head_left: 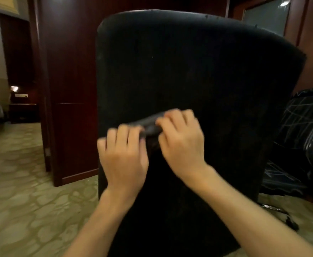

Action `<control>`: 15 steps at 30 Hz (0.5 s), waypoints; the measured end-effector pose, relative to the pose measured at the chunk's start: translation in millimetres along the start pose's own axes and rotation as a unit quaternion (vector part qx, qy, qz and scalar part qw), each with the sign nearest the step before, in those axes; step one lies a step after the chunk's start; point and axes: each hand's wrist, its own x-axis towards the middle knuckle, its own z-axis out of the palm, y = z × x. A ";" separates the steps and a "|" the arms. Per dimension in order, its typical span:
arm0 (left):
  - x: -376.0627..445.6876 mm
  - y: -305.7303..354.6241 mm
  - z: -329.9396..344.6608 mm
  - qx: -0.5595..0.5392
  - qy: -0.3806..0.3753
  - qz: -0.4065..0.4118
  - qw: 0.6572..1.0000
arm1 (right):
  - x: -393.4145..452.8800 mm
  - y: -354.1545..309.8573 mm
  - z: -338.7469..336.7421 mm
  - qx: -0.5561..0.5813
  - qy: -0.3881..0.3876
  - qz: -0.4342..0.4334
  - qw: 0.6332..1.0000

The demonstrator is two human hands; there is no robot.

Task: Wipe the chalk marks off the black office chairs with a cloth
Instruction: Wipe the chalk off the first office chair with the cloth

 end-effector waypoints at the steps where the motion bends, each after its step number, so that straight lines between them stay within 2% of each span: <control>1: 25.7 1.3 -2.3 0.007 0.016 -0.005 1.000 | 23.2 1.8 -2.0 -0.003 0.026 0.010 1.000; 3: 68.2 2.0 -6.9 0.018 0.032 -0.006 0.999 | 60.1 3.7 -6.2 -0.001 0.062 0.029 0.998; 5: 83.4 -3.3 -8.3 0.013 0.036 -0.003 0.999 | 71.2 2.1 -5.1 0.001 0.066 0.035 0.997; 8: 37.5 -22.1 -0.3 0.010 0.004 0.005 1.000 | 29.0 -3.4 10.3 0.001 0.028 0.004 1.000; 12: -101.9 -43.0 13.0 -0.032 -0.072 -0.039 0.996 | -78.3 -25.0 23.2 0.046 -0.112 -0.069 0.990; 15: -176.6 -43.7 11.3 -0.063 -0.142 -0.110 0.982 | -131.5 -41.4 22.1 0.067 -0.243 -0.133 0.958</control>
